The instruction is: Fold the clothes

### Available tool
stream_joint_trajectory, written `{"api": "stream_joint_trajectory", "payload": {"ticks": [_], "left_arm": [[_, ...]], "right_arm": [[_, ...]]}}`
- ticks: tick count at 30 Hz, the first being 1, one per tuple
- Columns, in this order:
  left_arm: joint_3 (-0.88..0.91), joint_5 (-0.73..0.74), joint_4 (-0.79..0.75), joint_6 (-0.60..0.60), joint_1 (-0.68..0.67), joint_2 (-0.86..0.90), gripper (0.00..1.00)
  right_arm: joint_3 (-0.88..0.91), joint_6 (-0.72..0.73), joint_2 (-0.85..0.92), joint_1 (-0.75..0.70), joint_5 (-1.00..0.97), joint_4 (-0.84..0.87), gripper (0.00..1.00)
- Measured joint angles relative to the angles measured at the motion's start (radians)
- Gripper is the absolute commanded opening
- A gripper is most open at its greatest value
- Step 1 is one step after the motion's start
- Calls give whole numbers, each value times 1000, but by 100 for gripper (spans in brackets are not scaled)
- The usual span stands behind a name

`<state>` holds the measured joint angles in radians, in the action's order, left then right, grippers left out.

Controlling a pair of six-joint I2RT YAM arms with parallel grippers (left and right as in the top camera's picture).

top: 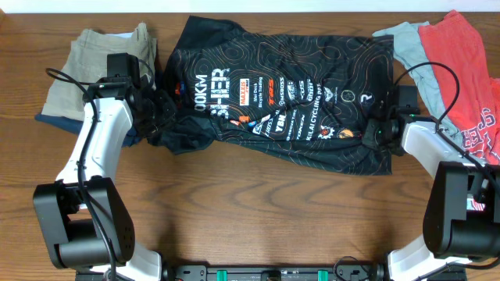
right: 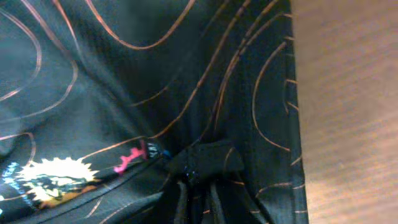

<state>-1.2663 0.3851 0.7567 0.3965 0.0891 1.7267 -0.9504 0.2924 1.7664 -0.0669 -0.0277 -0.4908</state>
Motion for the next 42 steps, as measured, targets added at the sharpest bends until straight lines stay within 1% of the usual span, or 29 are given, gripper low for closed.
{"api": "stream_joint_trajectory", "payload": {"ticks": [2,5,7,10,15,22,31,36,42], "left_arm": [[0,0,0,0,0,0,6],[0,0,0,0,0,0,6],[0,-4,0,0,0,0,6],[0,-11,2,0,0,0,6],[0,-19,2,0,0,0,6],[0,-19,2,0,0,0,6],[0,-19,2,0,0,0,6],[0,-19,2,0,0,0,6],[0,-19,2,0,0,0,6]], "right_arm": [[0,0,-1,0,-13,-9,16],[-2,2,-5,0,-26,-18,24],[-2,0,-14,0,-30,-22,25],[-5,1,-50,0,-27,-27,32],[-19,1,-142,0,-17,-36,37],[-26,0,-145,0,3,-34,38],[-20,0,-10,0,-18,47,40],[-20,0,4,0,-34,73,41],[-20,0,4,0,-38,66,37]]}}
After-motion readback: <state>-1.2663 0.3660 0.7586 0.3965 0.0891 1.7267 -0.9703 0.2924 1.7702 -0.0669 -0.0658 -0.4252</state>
